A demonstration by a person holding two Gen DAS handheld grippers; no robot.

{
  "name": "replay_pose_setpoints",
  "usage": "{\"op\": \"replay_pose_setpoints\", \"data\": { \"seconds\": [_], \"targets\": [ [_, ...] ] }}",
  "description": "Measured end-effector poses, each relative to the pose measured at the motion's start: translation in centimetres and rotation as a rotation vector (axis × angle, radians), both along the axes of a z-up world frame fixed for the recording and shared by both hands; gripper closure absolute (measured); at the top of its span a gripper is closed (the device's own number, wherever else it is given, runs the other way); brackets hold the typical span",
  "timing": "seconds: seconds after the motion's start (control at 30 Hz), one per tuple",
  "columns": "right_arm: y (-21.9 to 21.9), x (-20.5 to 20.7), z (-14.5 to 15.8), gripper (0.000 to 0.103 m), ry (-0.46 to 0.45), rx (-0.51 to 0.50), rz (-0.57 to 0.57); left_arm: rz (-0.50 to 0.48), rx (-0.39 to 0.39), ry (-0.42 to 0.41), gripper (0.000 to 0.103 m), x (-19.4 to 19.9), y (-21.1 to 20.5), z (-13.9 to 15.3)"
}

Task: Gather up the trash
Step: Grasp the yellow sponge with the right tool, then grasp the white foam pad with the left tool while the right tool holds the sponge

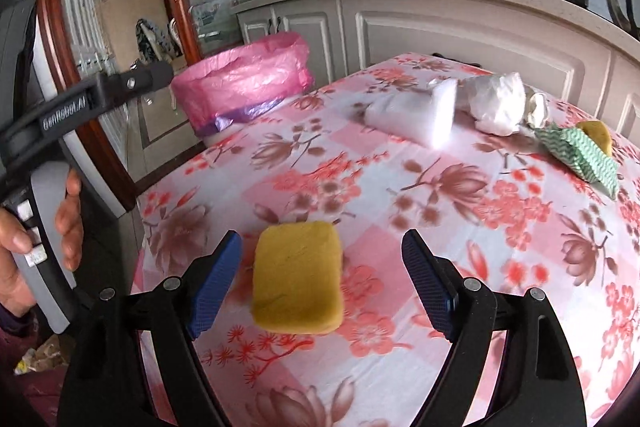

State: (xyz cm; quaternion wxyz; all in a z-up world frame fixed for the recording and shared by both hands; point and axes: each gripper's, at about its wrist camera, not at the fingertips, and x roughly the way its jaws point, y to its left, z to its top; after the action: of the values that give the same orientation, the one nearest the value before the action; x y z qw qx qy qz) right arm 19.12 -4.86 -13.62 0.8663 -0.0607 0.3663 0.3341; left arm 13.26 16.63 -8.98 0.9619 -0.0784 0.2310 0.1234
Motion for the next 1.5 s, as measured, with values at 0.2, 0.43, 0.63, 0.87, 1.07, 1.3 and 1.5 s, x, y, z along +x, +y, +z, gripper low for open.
{"op": "replay_pose_setpoints", "data": {
  "seconds": [0.2, 0.43, 0.63, 0.87, 1.07, 1.3, 1.5],
  "targets": [
    [1.3, 0.1, -1.1, 0.036, 0.026, -0.046, 0.023, 0.022, -0.059, 0.037, 0.005, 0.8, 1.0, -1.2],
    [0.0, 0.9, -0.7, 0.056, 0.03, -0.027, -0.016, -0.004, -0.015, 0.087, 0.005, 3.3, -0.5, -1.3],
    [-4.9, 3.5, 1.8, 0.056, -0.012, 0.038, -0.173, -0.068, 0.005, 0.106, 0.005, 8.0, -3.8, -1.1],
    [-11.2, 6.2, 3.3, 0.056, -0.059, 0.069, -0.33, -0.153, 0.011, 0.153, 0.005, 13.7, -9.9, -2.9],
    [-15.1, 7.7, 3.5, 0.056, -0.059, 0.113, -0.402, -0.144, 0.055, 0.184, 0.005, 18.1, -14.6, -4.5],
    [-17.2, 8.5, 3.2, 0.056, -0.05, 0.144, -0.428, -0.062, 0.139, 0.284, 0.005, 23.3, -17.6, -6.3],
    [-18.0, 8.8, 3.1, 0.056, -0.043, 0.166, -0.438, -0.077, 0.176, 0.364, 0.033, 25.1, -17.7, -7.9]
  ]
}}
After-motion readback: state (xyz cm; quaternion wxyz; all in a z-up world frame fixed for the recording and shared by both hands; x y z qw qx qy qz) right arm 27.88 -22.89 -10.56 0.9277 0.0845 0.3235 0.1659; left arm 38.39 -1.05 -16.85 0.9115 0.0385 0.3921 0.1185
